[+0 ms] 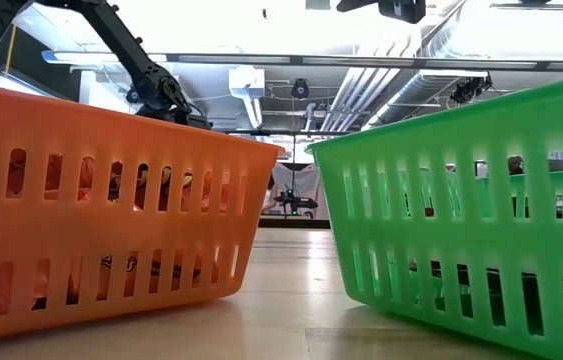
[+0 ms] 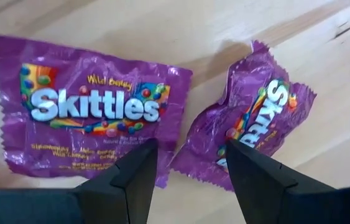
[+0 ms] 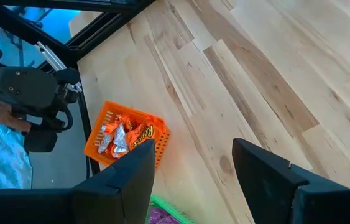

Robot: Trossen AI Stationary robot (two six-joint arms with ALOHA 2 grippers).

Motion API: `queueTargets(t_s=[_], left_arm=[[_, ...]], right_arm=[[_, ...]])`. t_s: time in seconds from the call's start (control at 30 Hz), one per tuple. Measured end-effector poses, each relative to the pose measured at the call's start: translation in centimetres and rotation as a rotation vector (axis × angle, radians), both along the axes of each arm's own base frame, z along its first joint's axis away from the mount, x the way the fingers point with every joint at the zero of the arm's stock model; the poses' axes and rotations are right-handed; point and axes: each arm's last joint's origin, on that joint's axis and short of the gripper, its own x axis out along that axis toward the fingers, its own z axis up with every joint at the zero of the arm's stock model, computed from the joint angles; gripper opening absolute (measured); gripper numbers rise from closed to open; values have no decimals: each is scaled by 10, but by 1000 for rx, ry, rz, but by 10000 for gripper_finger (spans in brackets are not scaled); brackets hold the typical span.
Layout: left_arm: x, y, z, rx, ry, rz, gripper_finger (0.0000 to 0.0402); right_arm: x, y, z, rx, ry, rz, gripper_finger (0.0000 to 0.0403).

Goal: Sort candy by brand, put in halloween buckets
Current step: Put the purple candy into the green basket

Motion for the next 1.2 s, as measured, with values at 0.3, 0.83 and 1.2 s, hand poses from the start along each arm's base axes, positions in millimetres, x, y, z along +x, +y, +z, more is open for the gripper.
queueTargets(t_s=[0.3,0.83,1.2], left_arm=[[3,-4,-1,-21,-15,-15,146],[-8,-11,26,17,-110,-75,1],[-18,-36,100,279,-249,-162,1]], right_arm=[[0,-1,0,-45,-8,-10,208],[-6,-3,8,-61,-35,20,208],[-56,-21,61,-119,-248,-162,208]])
